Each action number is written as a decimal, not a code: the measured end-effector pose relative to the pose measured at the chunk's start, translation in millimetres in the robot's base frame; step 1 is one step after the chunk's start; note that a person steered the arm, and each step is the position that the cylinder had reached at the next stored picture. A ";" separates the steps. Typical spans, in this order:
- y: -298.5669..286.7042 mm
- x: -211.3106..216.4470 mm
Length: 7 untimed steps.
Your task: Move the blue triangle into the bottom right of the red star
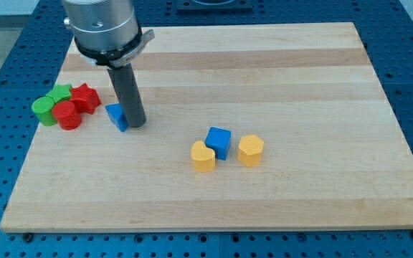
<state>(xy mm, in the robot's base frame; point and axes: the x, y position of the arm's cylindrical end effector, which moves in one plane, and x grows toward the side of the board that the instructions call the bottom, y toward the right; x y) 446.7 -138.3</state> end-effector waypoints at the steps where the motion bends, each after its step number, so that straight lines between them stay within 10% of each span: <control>1: -12.5 0.0; 5: -51.7 0.0; 7: 26.2 21.3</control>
